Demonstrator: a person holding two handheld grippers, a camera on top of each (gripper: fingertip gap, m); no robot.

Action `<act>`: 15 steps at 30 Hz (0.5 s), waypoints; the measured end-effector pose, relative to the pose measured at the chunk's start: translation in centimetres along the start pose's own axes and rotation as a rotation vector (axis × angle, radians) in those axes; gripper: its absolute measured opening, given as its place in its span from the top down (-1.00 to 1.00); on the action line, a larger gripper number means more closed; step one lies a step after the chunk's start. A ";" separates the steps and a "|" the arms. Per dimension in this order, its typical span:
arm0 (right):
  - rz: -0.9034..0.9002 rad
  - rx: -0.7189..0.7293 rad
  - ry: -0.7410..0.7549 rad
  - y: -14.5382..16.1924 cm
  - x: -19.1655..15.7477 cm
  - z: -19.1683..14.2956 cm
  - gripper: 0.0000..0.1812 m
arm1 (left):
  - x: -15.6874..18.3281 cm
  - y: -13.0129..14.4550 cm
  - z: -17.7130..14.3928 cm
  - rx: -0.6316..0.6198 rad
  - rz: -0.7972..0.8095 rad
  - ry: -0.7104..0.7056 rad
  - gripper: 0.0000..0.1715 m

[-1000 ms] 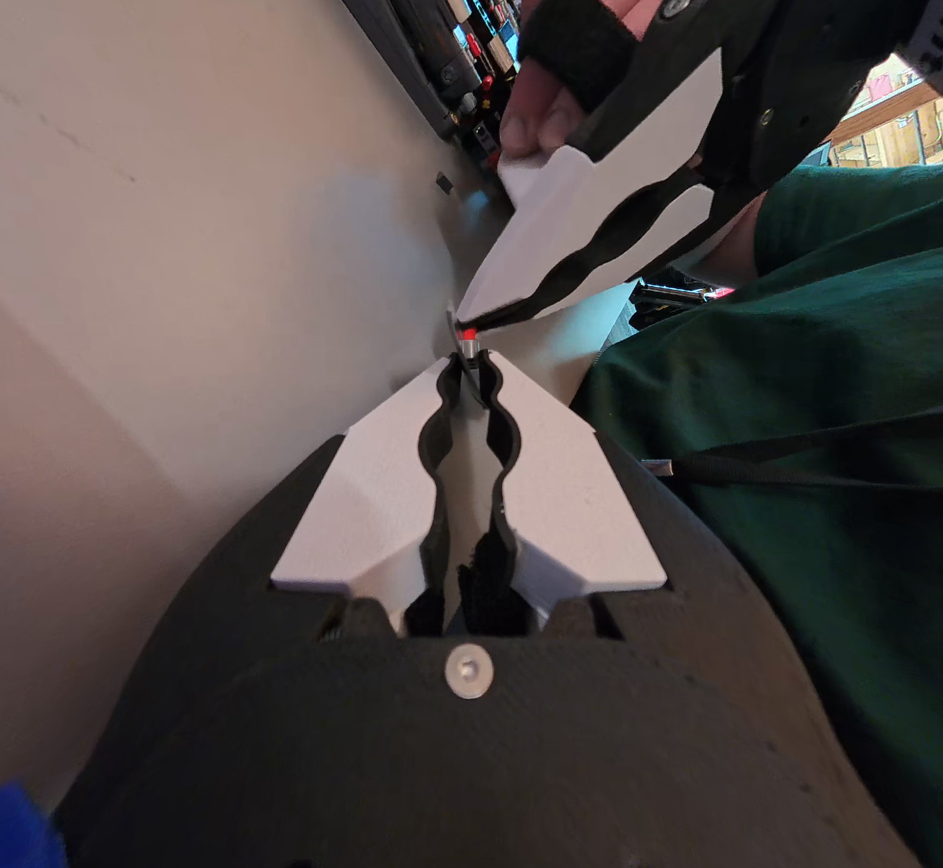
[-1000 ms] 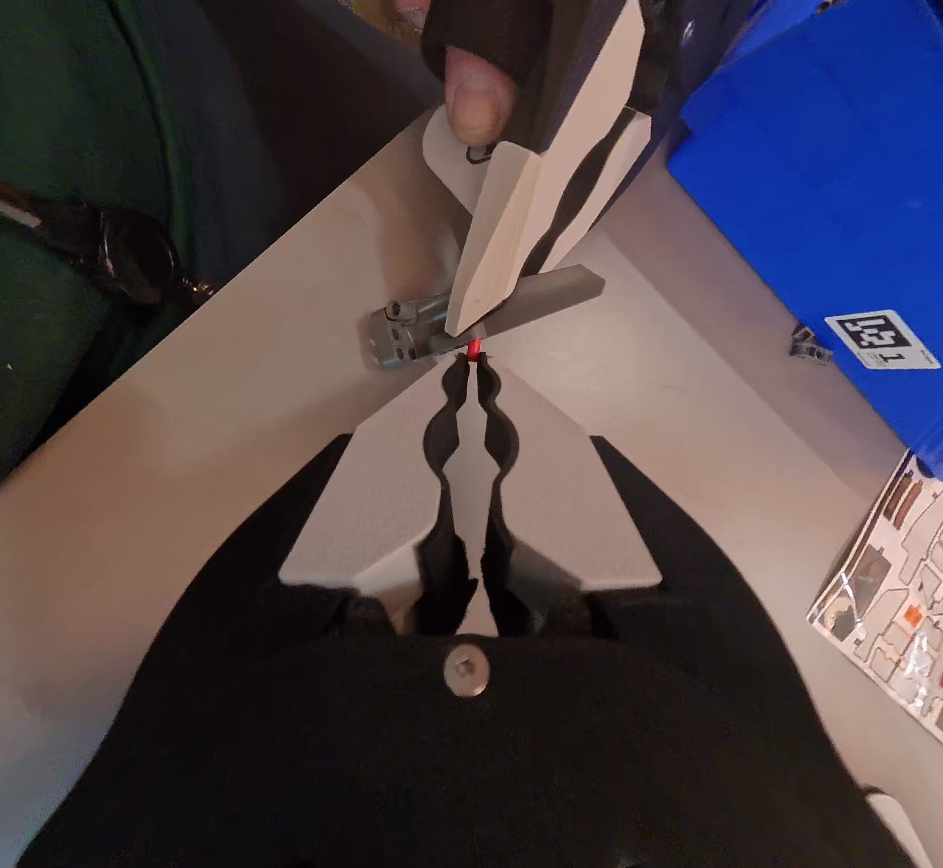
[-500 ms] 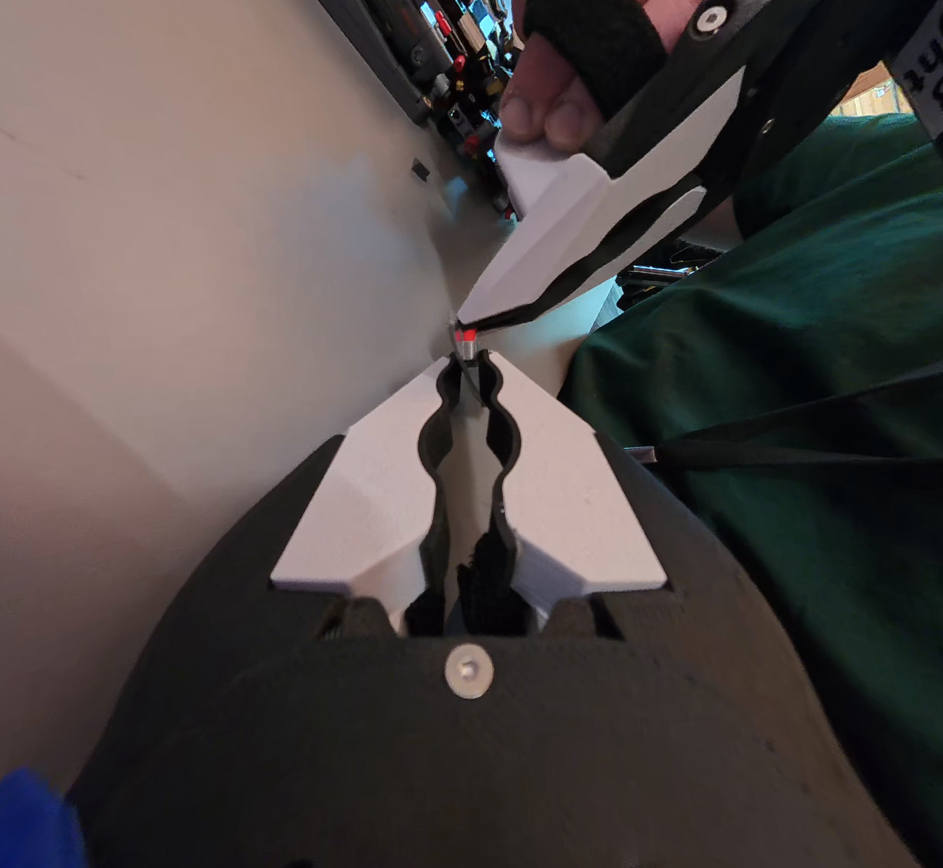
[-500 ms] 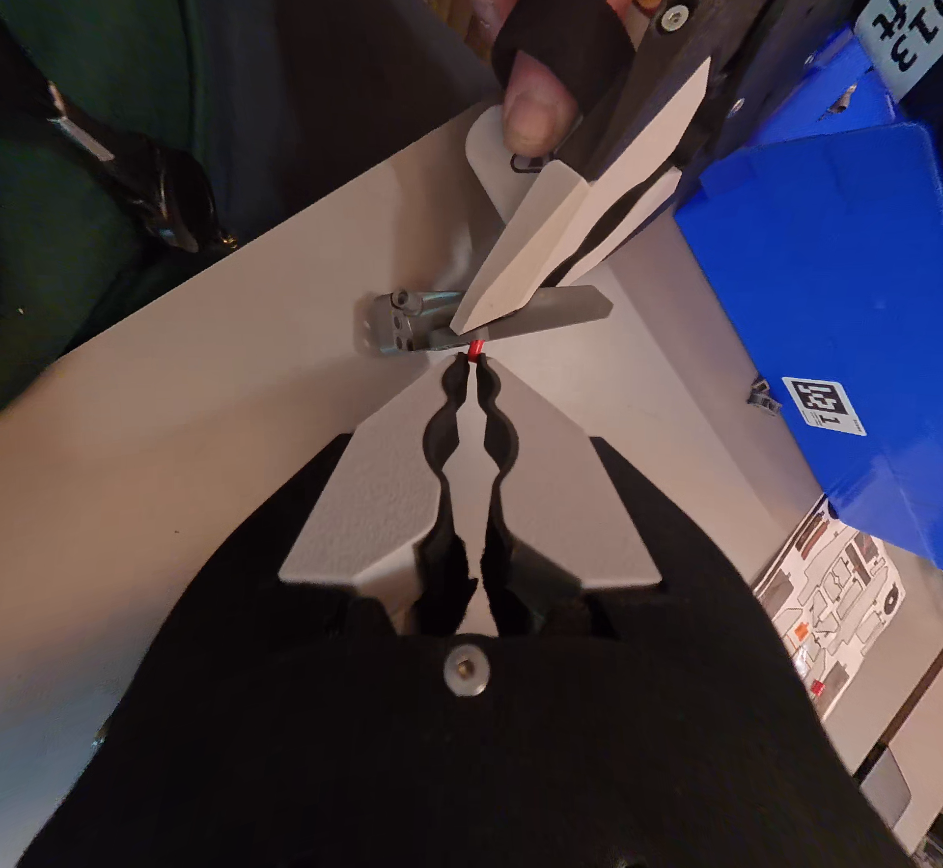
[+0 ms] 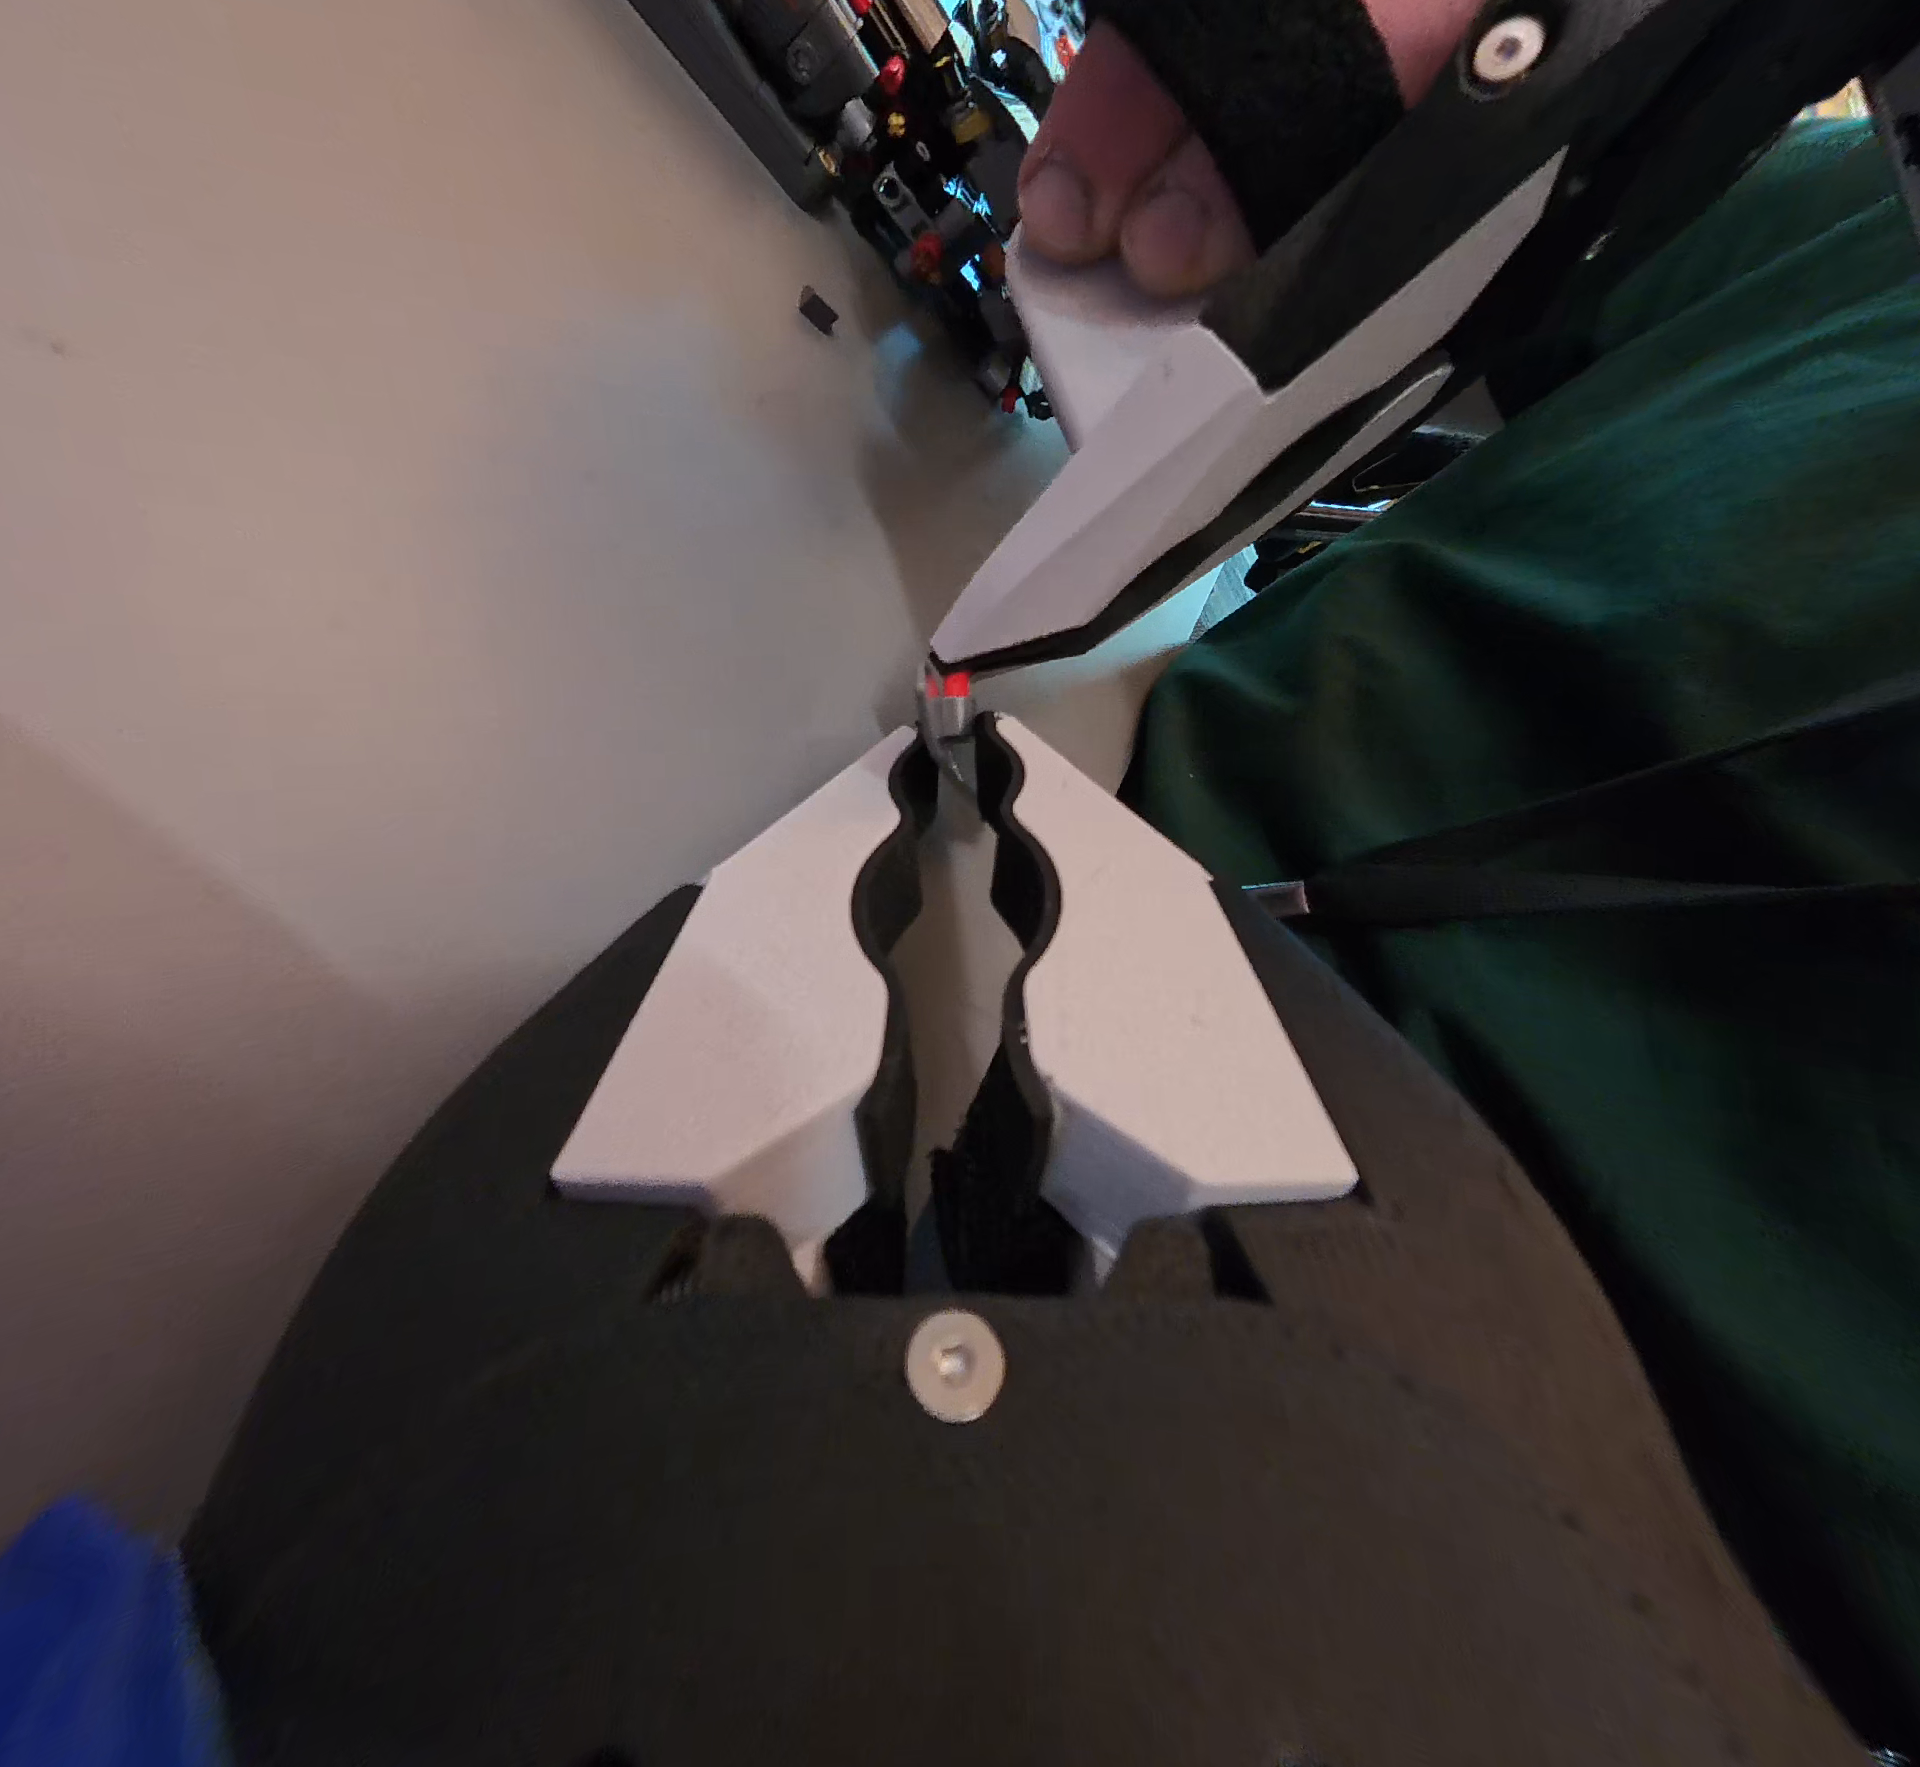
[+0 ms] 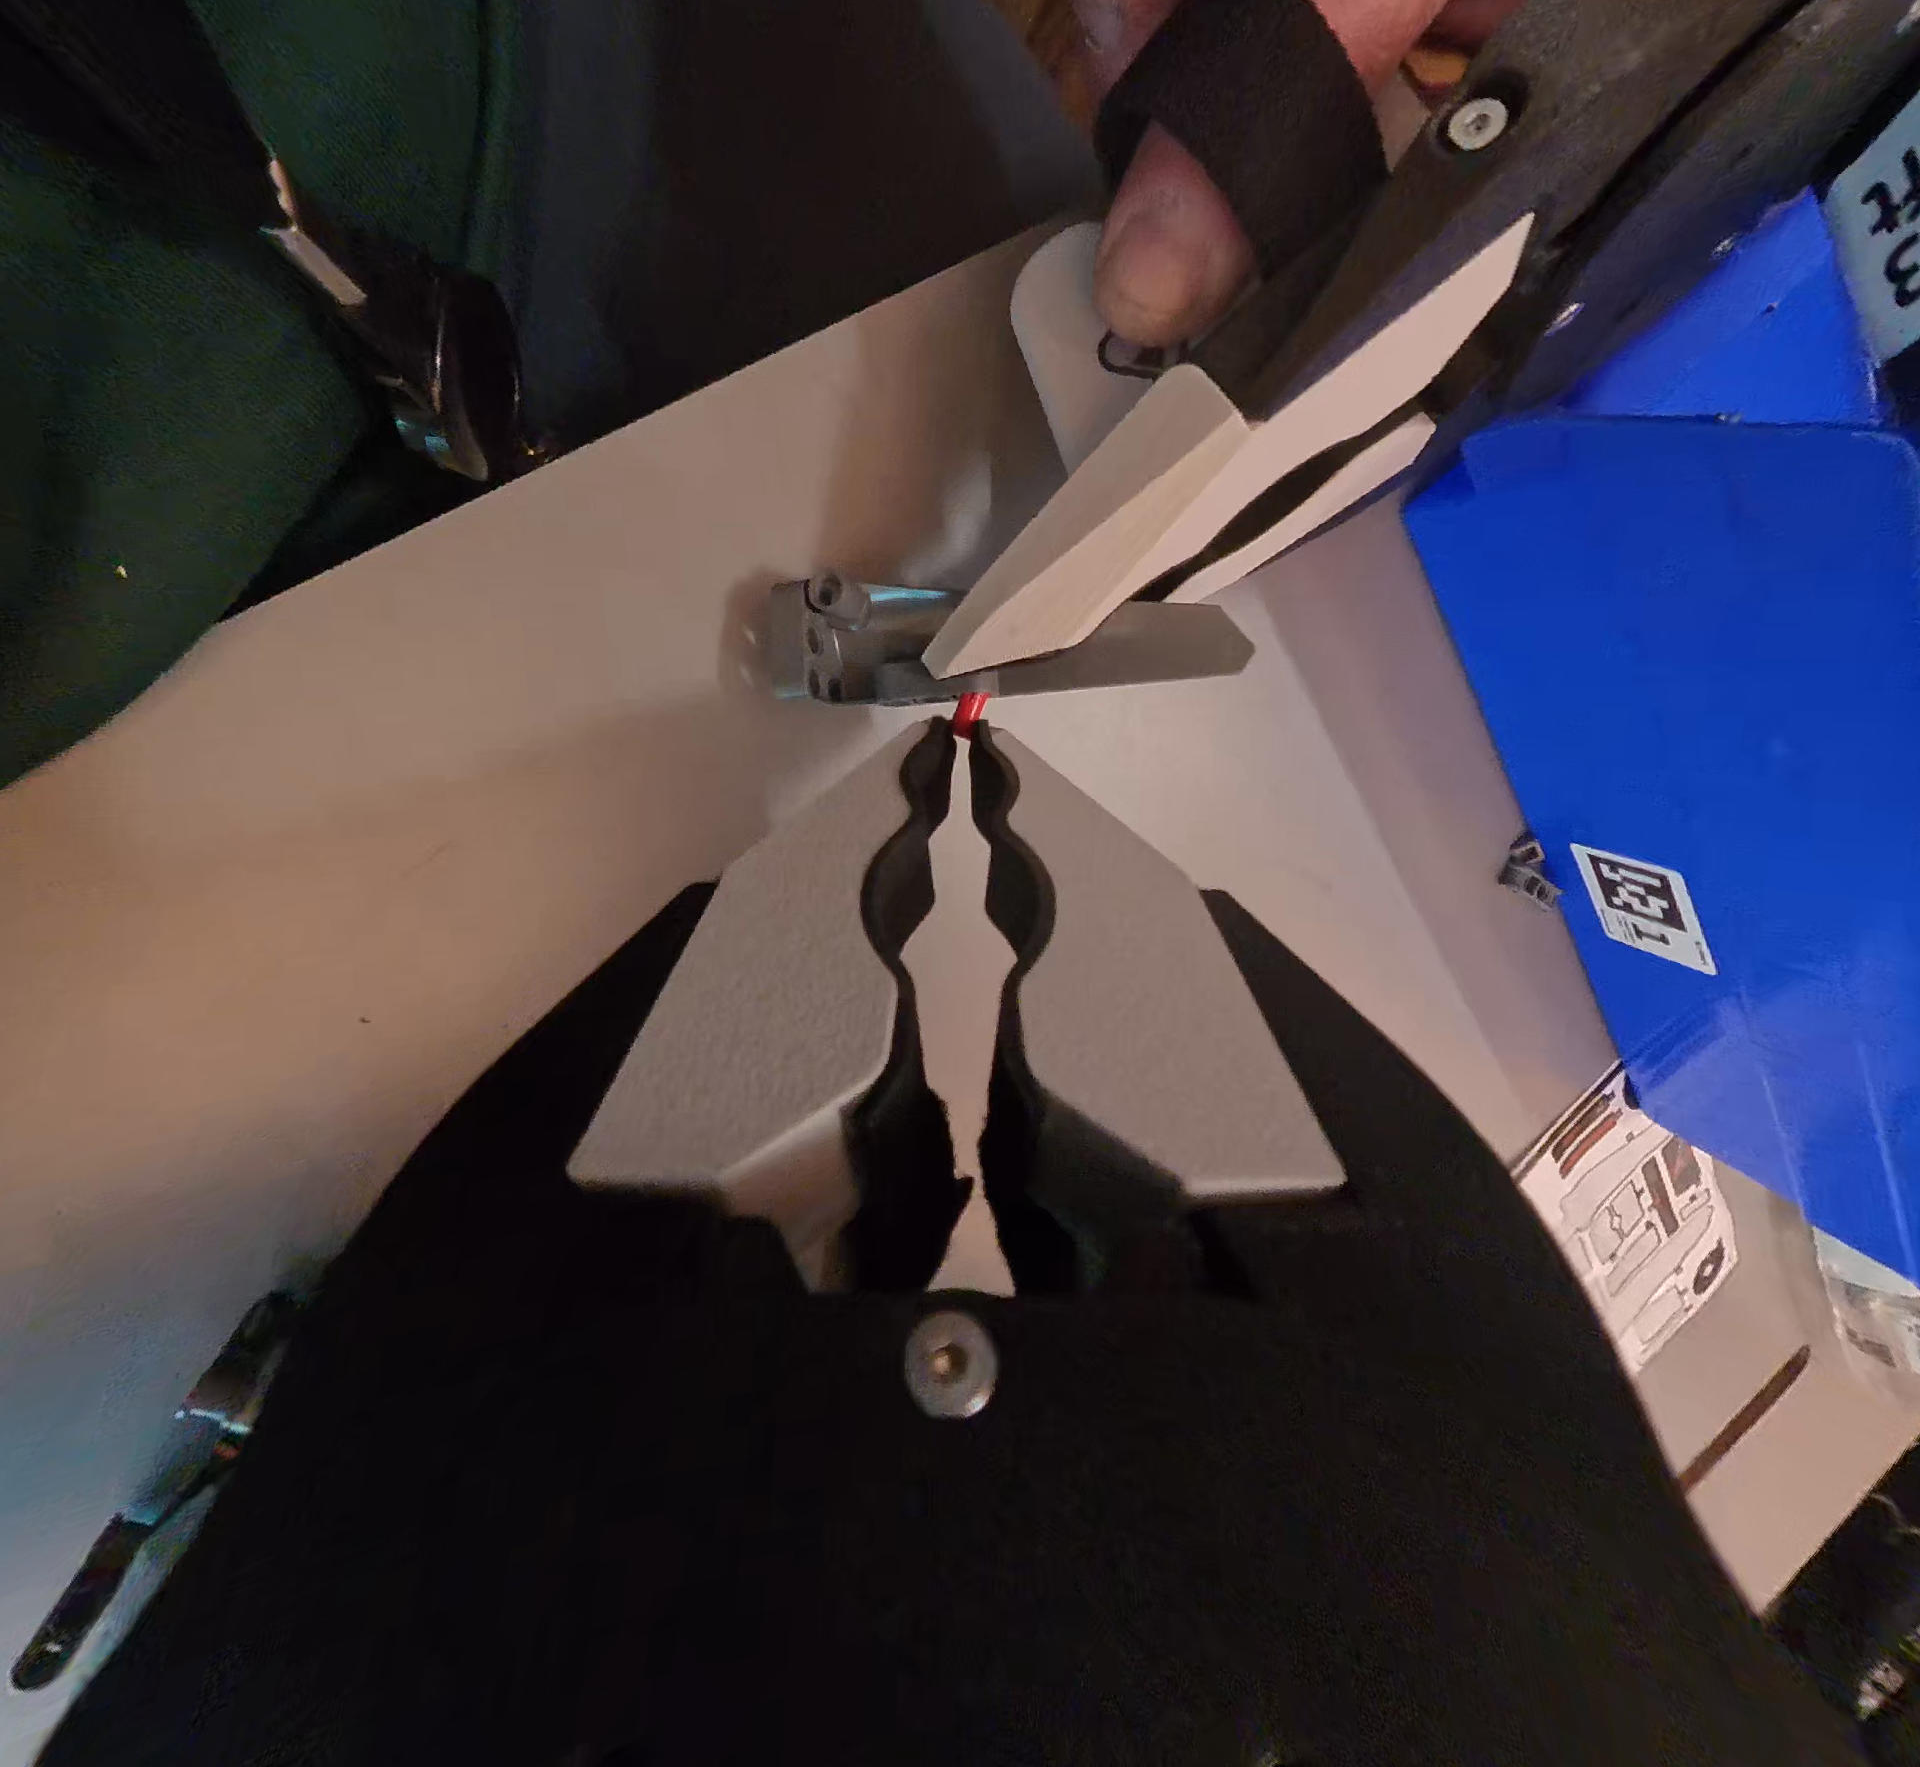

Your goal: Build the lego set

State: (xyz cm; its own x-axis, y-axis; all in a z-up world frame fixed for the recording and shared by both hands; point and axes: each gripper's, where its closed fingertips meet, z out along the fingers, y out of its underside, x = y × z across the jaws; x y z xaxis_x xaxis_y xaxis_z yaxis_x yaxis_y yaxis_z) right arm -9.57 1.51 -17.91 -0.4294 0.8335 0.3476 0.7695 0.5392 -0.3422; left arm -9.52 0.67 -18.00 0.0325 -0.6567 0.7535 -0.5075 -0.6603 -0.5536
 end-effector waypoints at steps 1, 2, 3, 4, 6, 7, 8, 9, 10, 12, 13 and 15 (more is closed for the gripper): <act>-0.012 -0.009 -0.003 0.0 0.0 0.0 0.99 | 0.0 0.0 0.0 -0.001 0.000 0.000 0.94; -0.025 -0.016 -0.006 0.0 0.0 0.0 0.99 | 0.0 0.0 0.0 -0.002 0.000 0.000 0.94; -0.038 -0.023 -0.009 0.0 0.0 0.0 0.99 | 0.0 0.0 0.0 -0.002 0.000 0.001 0.94; -0.051 -0.029 -0.014 0.1 -0.1 0.0 0.99 | 0.0 0.0 0.1 -0.003 0.000 0.002 0.94; -0.078 -0.042 -0.022 0.1 -0.1 0.0 0.99 | 0.0 0.0 0.1 -0.005 0.001 0.000 0.94; -0.091 -0.047 -0.028 0.1 -0.1 0.0 0.99 | 0.0 0.0 0.1 -0.006 0.001 0.001 0.94; -0.104 -0.053 -0.033 0.1 -0.1 0.0 0.99 | 0.0 0.1 0.1 -0.006 0.001 0.001 0.94; -0.118 -0.058 -0.037 0.1 0.0 -0.1 0.99 | 0.0 0.1 0.1 -0.006 0.001 0.001 0.94; -0.130 -0.064 -0.042 0.1 0.0 -0.1 0.99 | 0.0 0.1 0.1 -0.006 0.000 0.001 0.94; -0.149 -0.072 -0.053 0.2 0.0 0.0 0.99 | 0.0 0.1 0.1 -0.008 0.000 0.000 0.94; -0.153 -0.073 -0.057 0.2 0.0 0.0 0.99 | 0.0 0.1 0.1 -0.009 0.000 0.000 0.94; -0.161 -0.076 -0.060 0.2 -0.1 0.1 0.99 | 0.0 0.1 0.2 -0.012 0.002 0.000 0.94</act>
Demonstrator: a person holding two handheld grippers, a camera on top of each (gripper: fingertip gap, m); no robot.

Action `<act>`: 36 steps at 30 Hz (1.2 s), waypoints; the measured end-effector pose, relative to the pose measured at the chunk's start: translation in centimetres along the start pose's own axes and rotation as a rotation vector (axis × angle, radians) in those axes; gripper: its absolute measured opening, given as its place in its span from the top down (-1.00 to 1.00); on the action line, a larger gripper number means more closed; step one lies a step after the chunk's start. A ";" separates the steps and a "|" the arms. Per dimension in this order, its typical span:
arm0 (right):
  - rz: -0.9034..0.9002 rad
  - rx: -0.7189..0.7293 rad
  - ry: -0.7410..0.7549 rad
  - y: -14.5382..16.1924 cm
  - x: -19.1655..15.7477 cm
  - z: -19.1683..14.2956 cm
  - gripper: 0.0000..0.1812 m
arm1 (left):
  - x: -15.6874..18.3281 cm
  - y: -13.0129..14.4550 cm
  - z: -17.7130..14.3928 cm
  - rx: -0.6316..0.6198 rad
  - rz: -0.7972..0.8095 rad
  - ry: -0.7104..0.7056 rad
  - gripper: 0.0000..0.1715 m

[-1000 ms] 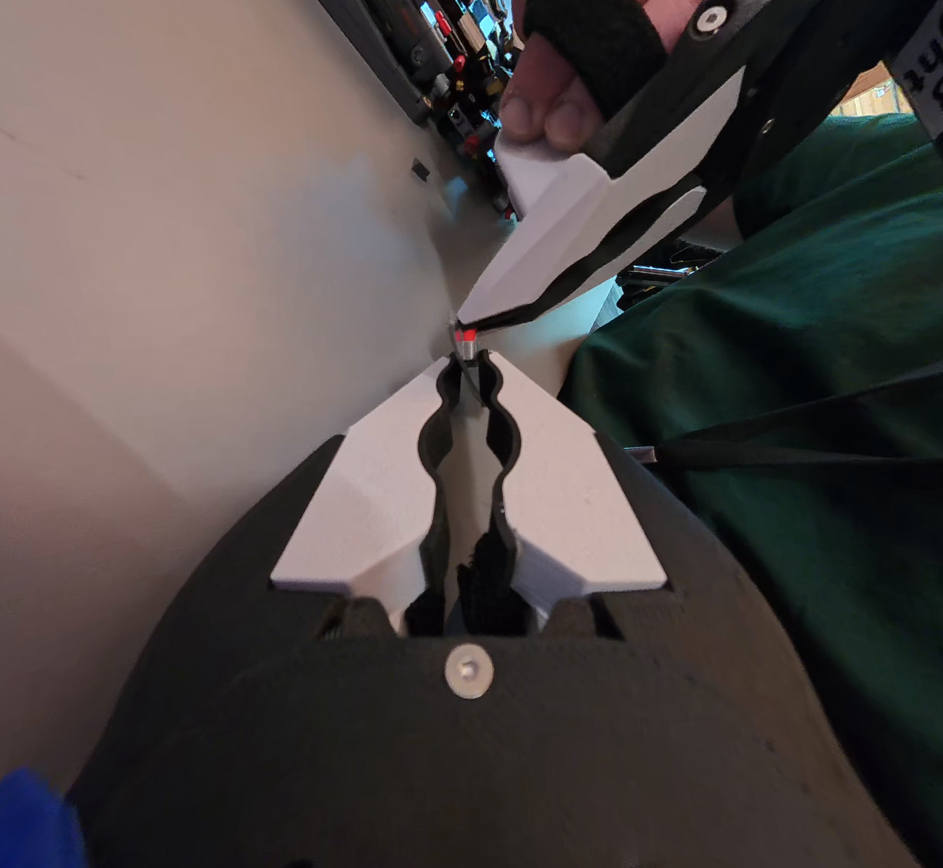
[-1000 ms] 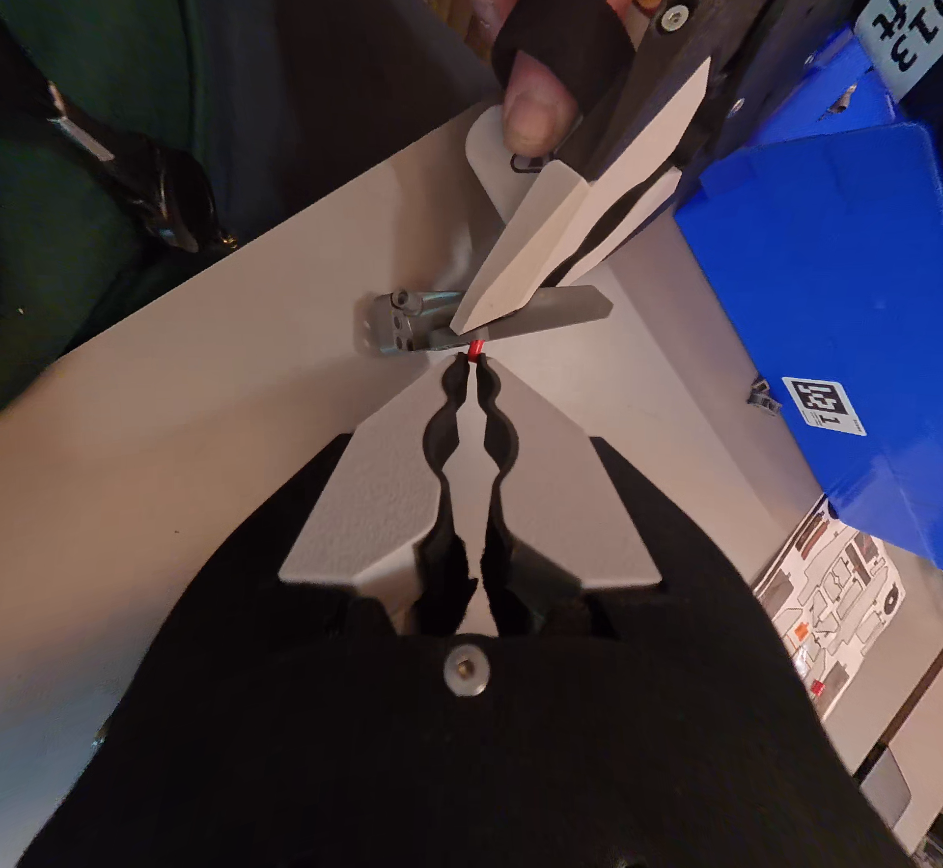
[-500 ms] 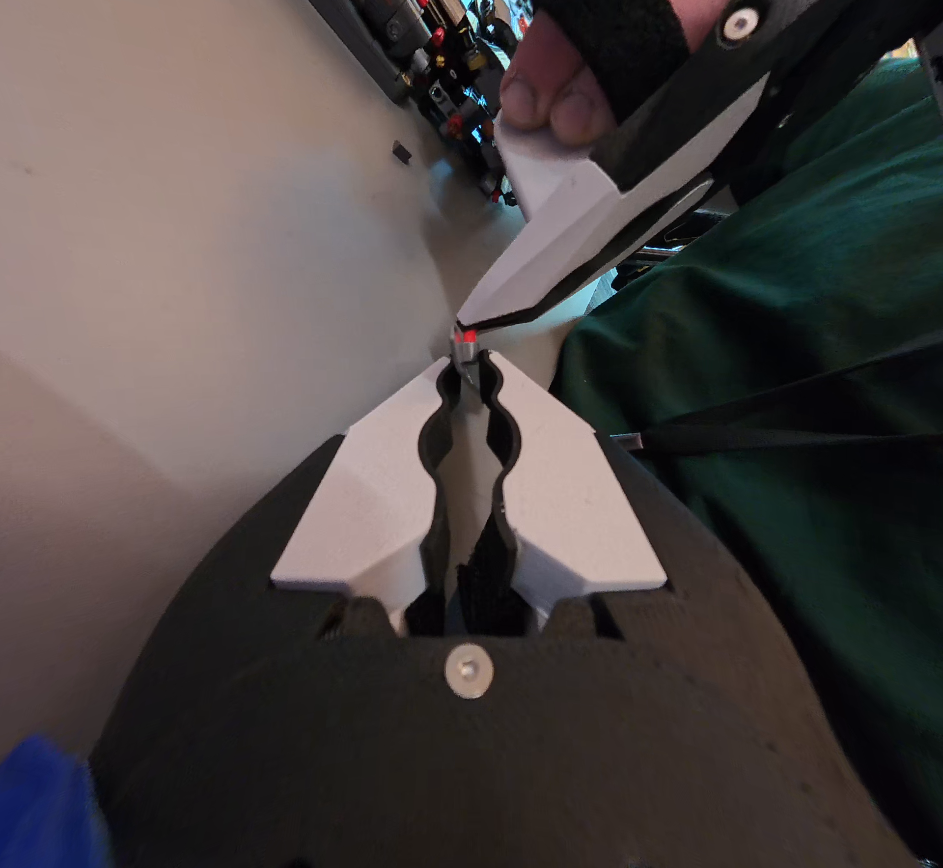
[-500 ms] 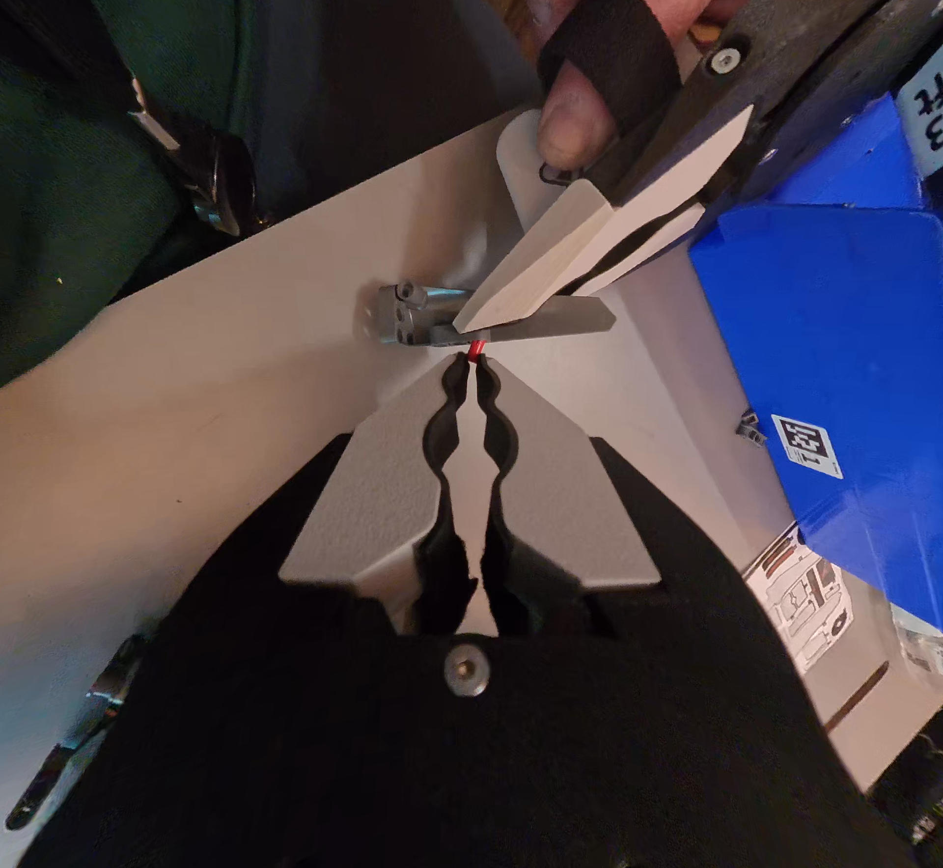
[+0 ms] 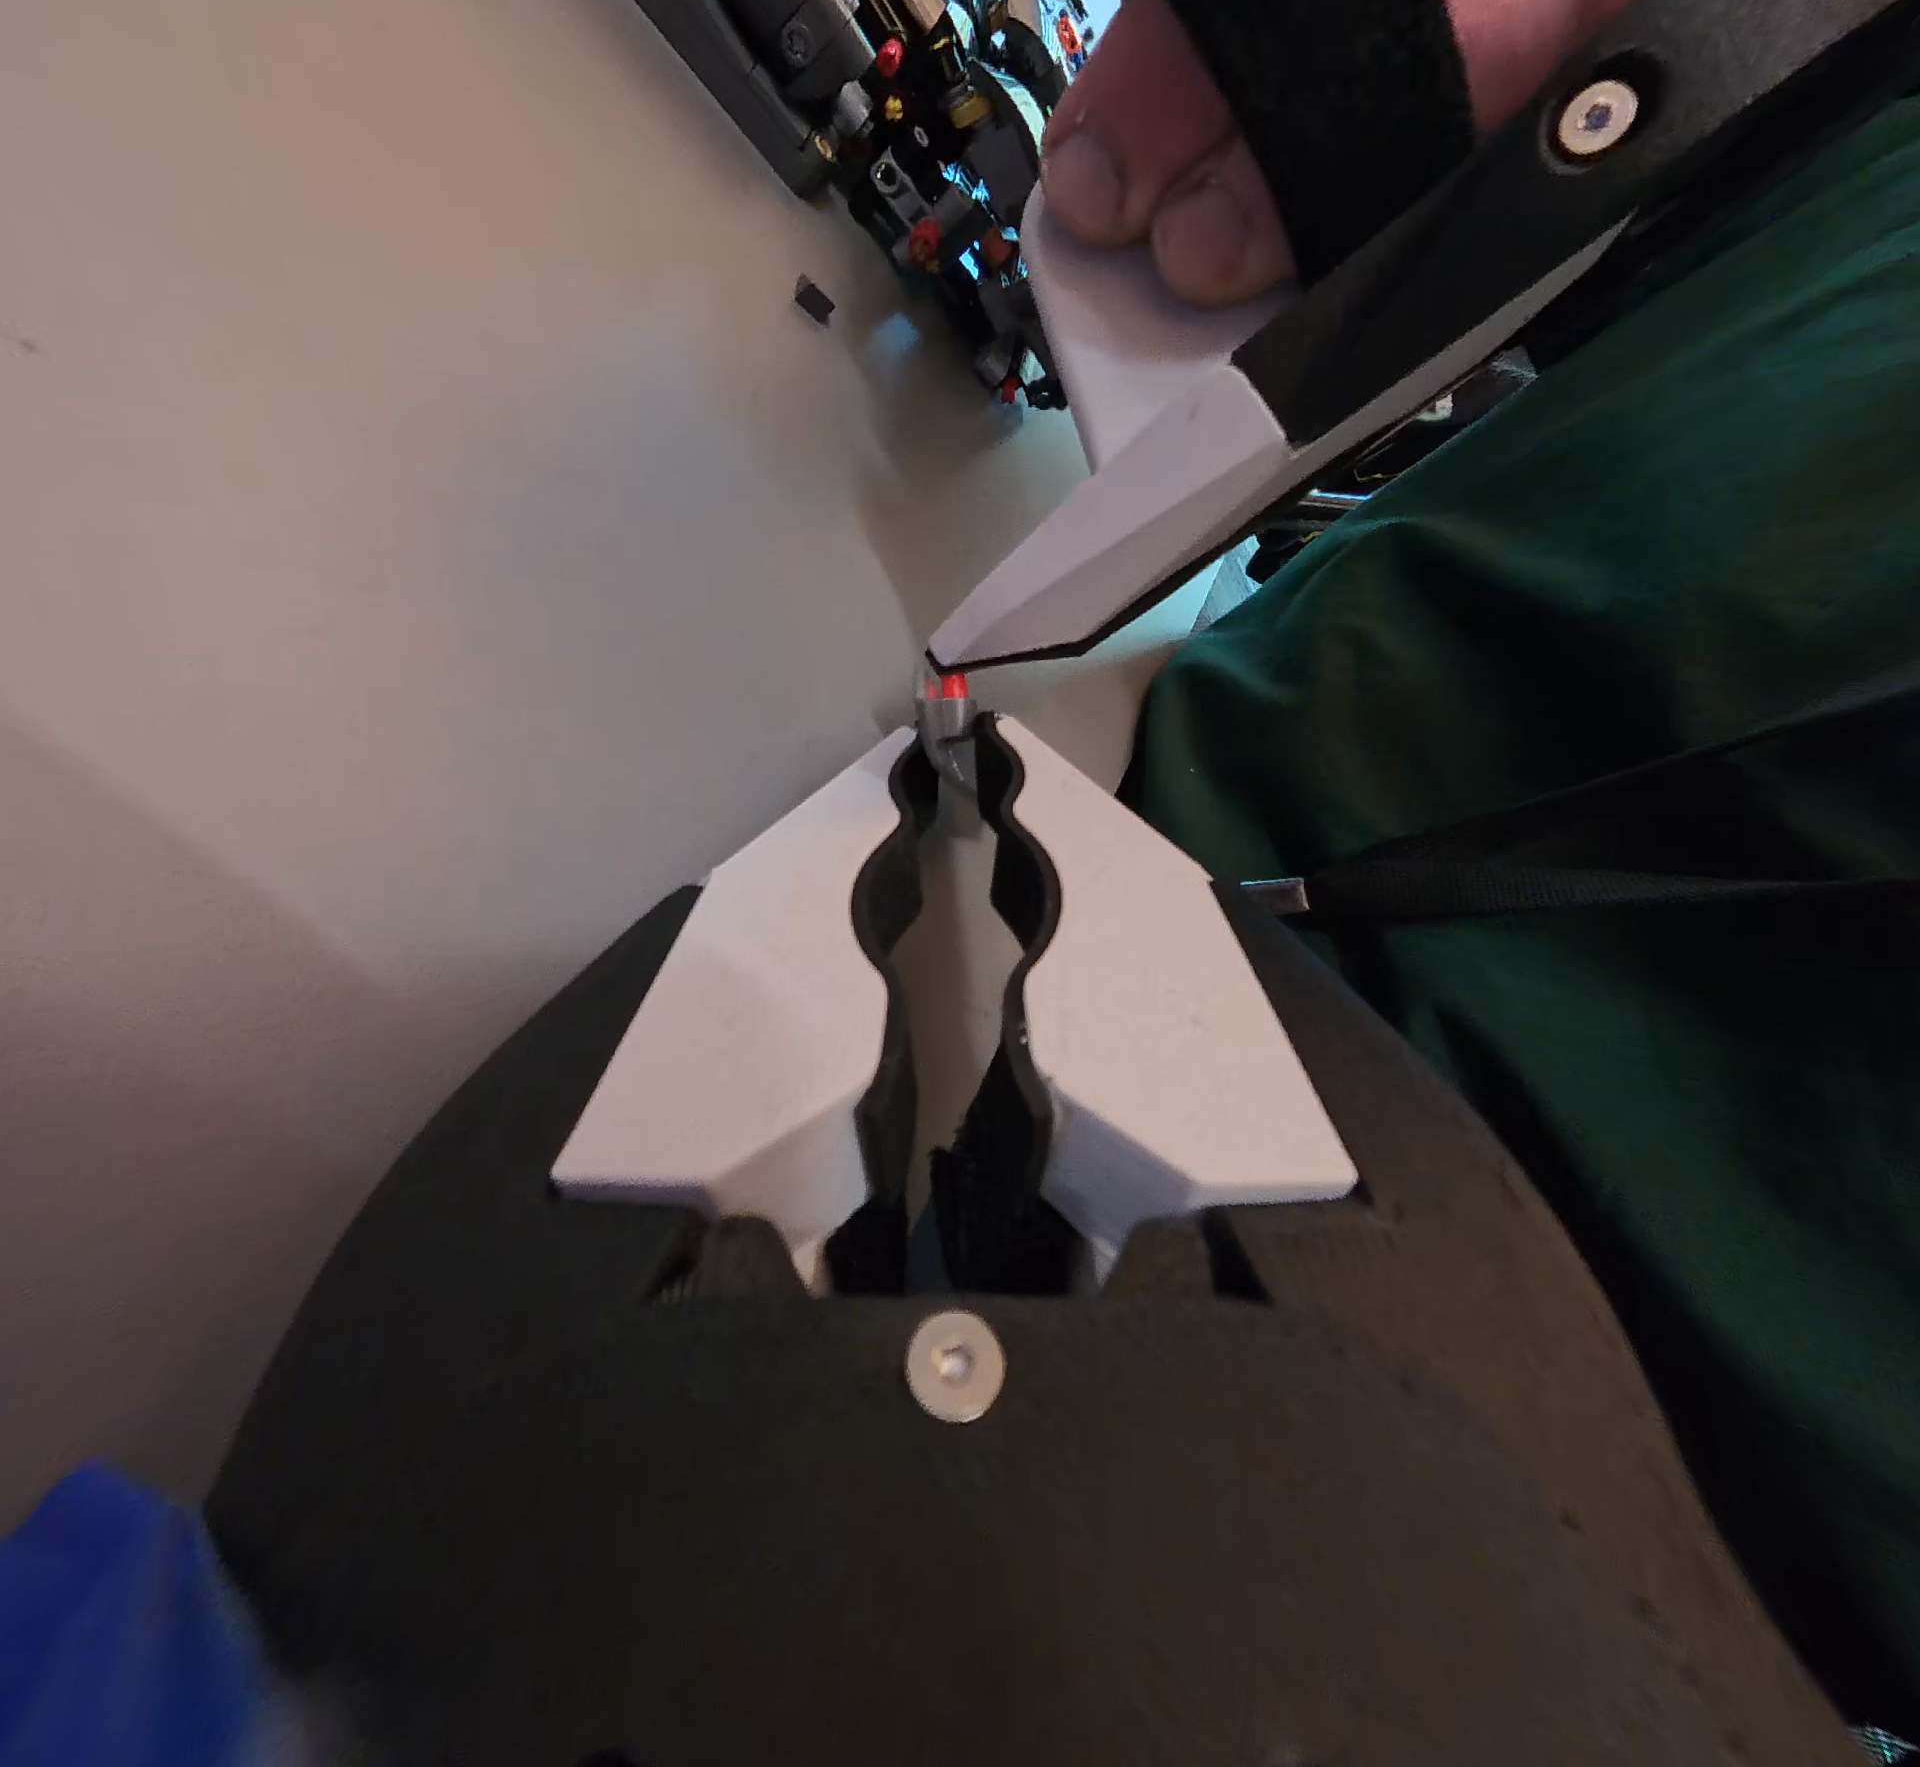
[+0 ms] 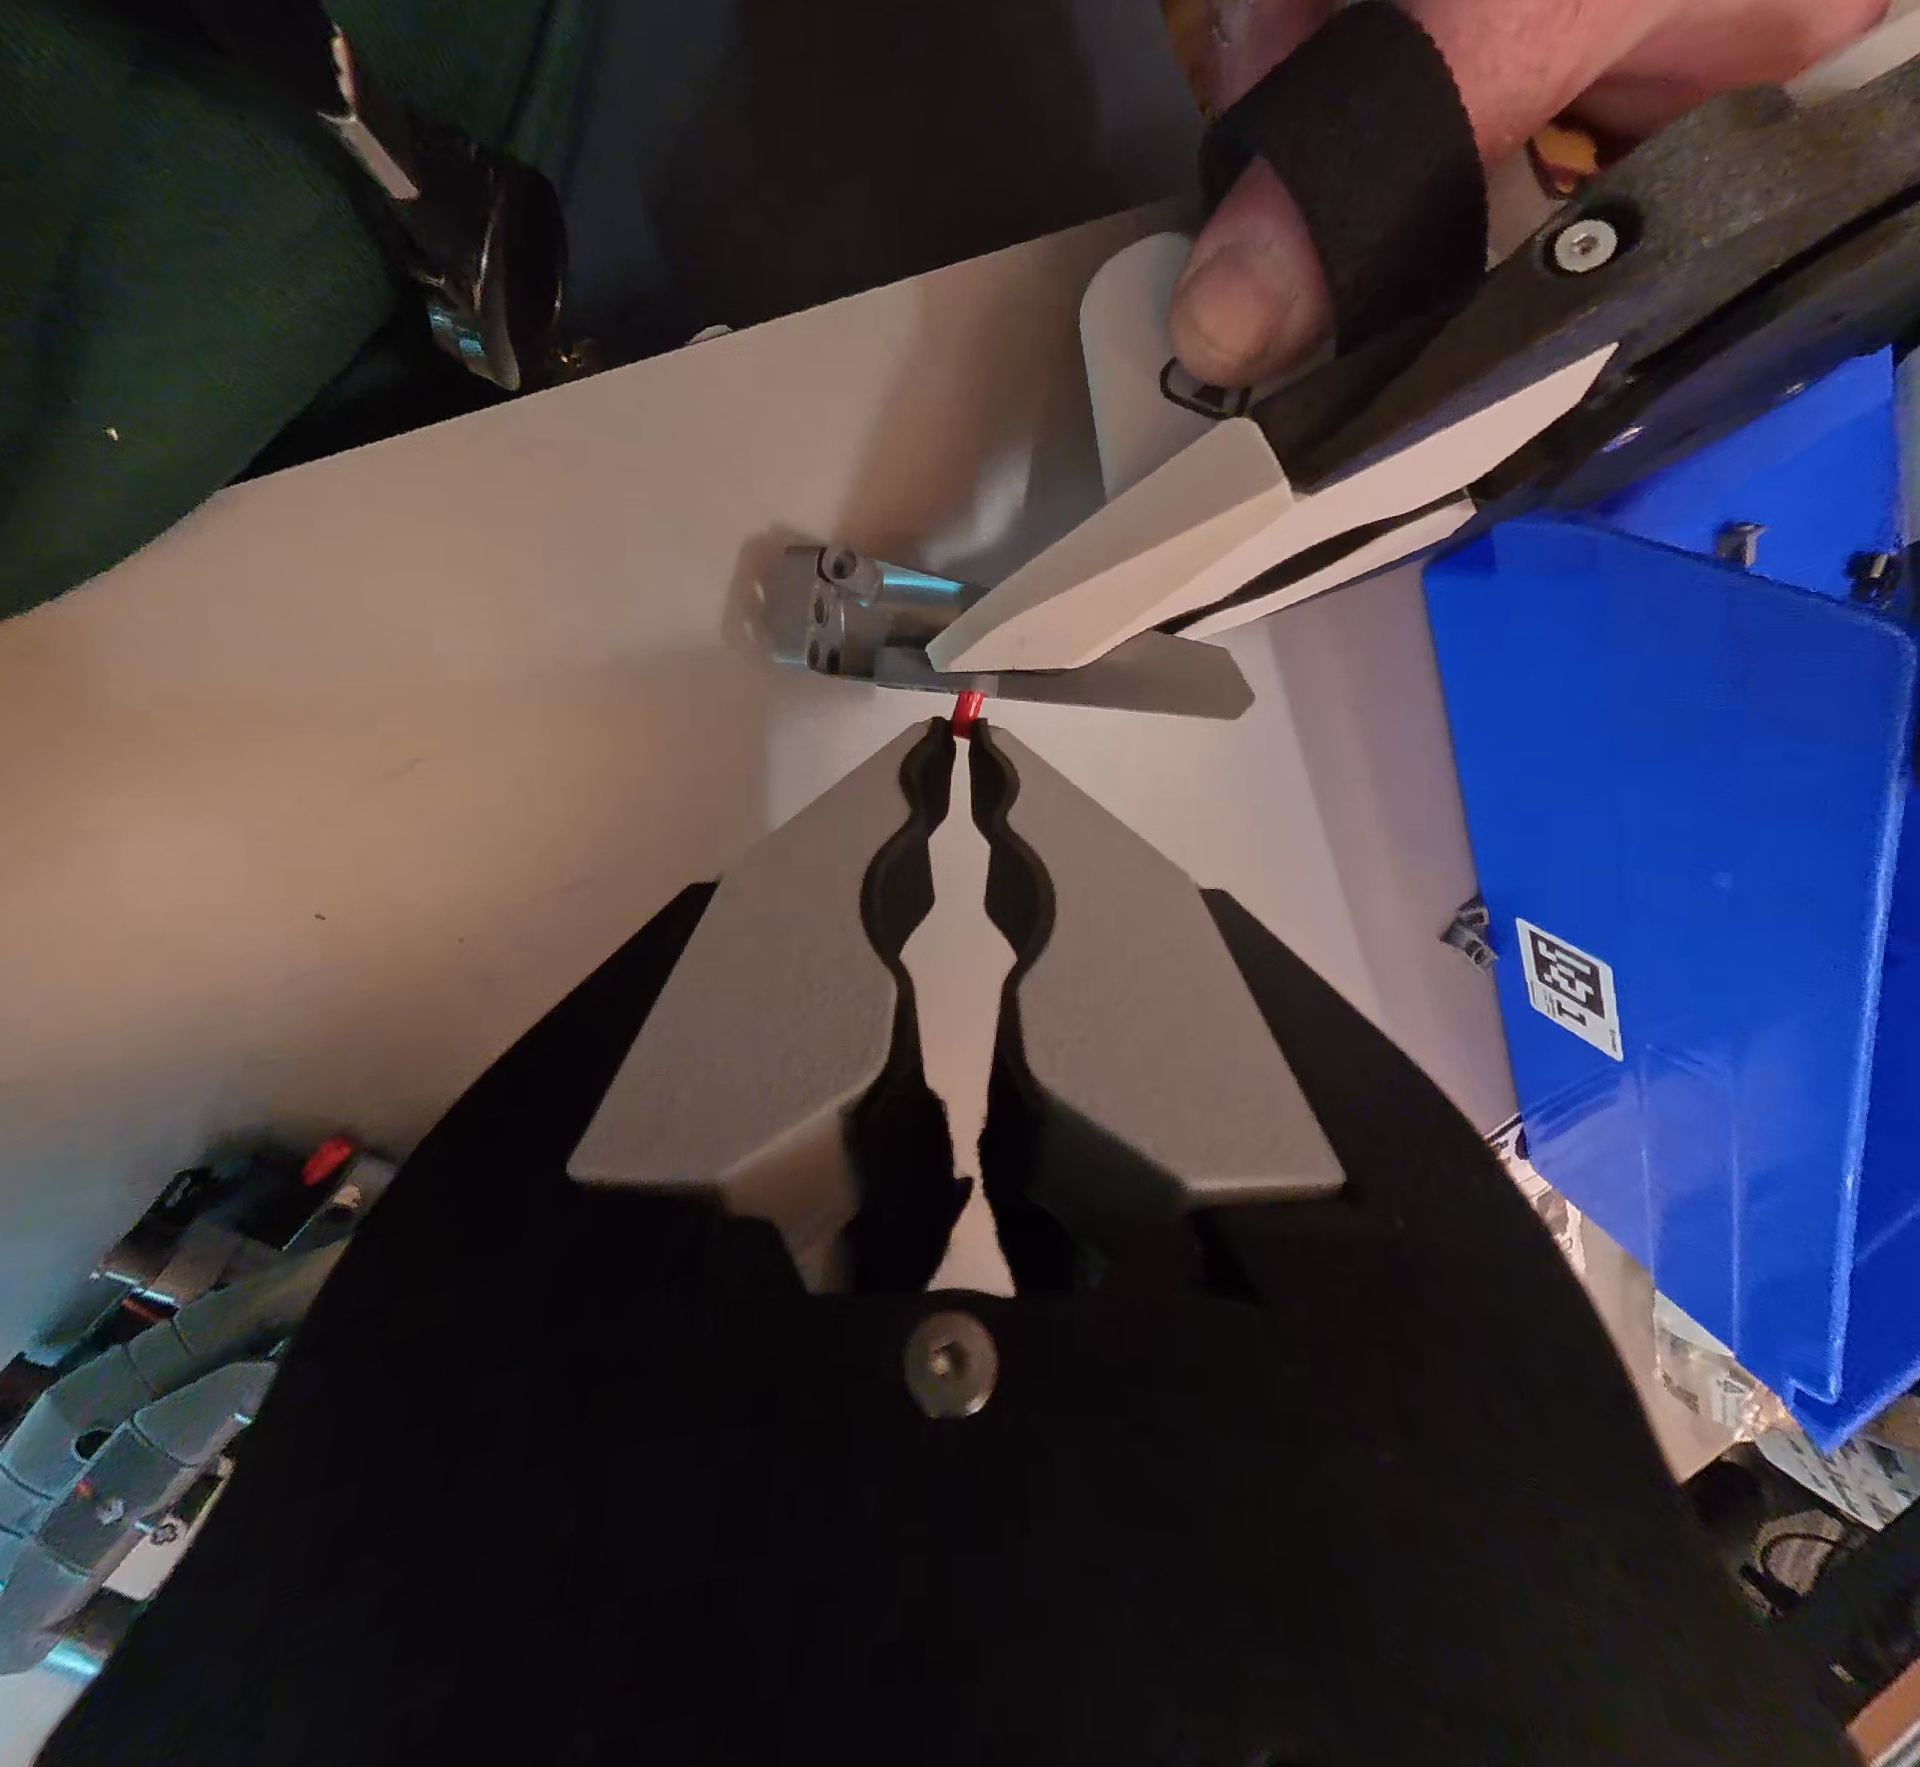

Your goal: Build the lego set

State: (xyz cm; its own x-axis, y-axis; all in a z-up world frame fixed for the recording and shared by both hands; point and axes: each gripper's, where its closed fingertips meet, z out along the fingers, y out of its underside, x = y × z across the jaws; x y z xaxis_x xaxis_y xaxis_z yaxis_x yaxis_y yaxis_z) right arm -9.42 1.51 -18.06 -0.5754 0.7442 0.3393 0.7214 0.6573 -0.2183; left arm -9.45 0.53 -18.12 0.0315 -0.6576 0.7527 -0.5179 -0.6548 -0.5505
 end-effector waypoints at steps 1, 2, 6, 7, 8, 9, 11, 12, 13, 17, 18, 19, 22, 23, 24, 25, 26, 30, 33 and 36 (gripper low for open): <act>-0.004 -0.001 -0.002 0.0 -0.1 0.0 0.99 | 0.0 0.0 0.0 -0.003 0.002 0.001 0.94; -0.007 -0.002 -0.005 -0.1 -0.1 0.0 0.99 | 0.0 0.1 0.1 -0.004 0.002 0.001 0.94; -0.012 -0.006 -0.014 0.0 -0.1 0.1 0.99 | 0.0 0.1 0.1 -0.007 0.001 0.000 0.94; -0.014 -0.009 -0.016 -0.1 -0.1 0.1 0.99 | 0.0 0.1 0.1 -0.007 0.000 0.000 0.94; -0.018 -0.015 -0.016 0.0 -0.1 0.1 0.99 | 0.0 0.1 0.1 -0.007 -0.001 -0.003 0.94; -0.023 -0.021 -0.015 0.0 -0.1 0.2 0.99 | -0.1 0.1 0.1 -0.008 -0.001 -0.004 0.94; -0.026 -0.025 -0.014 -0.1 -0.1 0.2 0.99 | 0.0 0.1 0.1 -0.009 -0.001 -0.004 0.94; -0.027 -0.024 -0.012 -0.1 -0.1 0.1 0.99 | 0.0 0.1 0.1 -0.007 -0.001 -0.003 0.94; -0.028 -0.024 -0.011 -0.1 -0.1 0.1 0.99 | 0.0 0.1 0.1 -0.008 0.000 -0.002 0.94; -0.048 -0.030 -0.015 -0.1 -0.2 0.2 0.99 | 0.0 0.2 0.1 -0.013 0.000 -0.002 0.93; -0.057 -0.032 -0.017 -0.1 -0.2 0.2 0.99 | 0.0 0.2 0.1 -0.014 0.000 -0.001 0.93; -0.065 -0.034 -0.021 -0.1 -0.2 0.2 0.99 | 0.0 0.2 0.2 -0.015 0.000 -0.001 0.93; -0.101 -0.053 -0.028 -0.1 -0.2 0.2 0.99 | 0.0 0.2 0.2 -0.017 0.001 -0.003 0.94; -0.112 -0.058 -0.032 -0.1 -0.2 0.2 0.99 | 0.0 0.2 0.2 -0.018 0.001 -0.003 0.94; -0.121 -0.061 -0.037 -0.1 -0.2 0.2 0.99 | 0.0 0.2 0.2 -0.017 0.000 -0.002 0.94; -0.128 -0.062 -0.041 -0.1 -0.2 0.2 0.99 | 0.0 0.2 0.2 -0.017 0.000 -0.002 0.94; -0.136 -0.063 -0.045 -0.2 -0.2 0.2 1.00 | 0.0 0.2 0.2 -0.017 0.000 -0.002 0.94; -0.163 -0.064 -0.055 -0.2 -0.2 0.3 1.00 | 0.0 0.3 0.2 -0.021 0.000 -0.001 0.94; -0.177 -0.060 -0.067 -0.2 -0.2 0.3 0.99 | 0.0 0.3 0.2 -0.023 -0.001 0.002 0.94; -0.189 -0.053 -0.077 -0.2 -0.3 0.3 0.99 | 0.0 0.3 0.2 -0.026 -0.002 0.001 0.94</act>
State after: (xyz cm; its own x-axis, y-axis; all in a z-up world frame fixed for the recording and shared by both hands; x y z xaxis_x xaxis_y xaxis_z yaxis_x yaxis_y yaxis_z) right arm -9.57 1.20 -18.37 -0.7286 0.6168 0.2978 0.6162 0.7801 -0.1083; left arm -9.45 0.29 -18.39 0.0316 -0.6560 0.7541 -0.5400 -0.6460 -0.5394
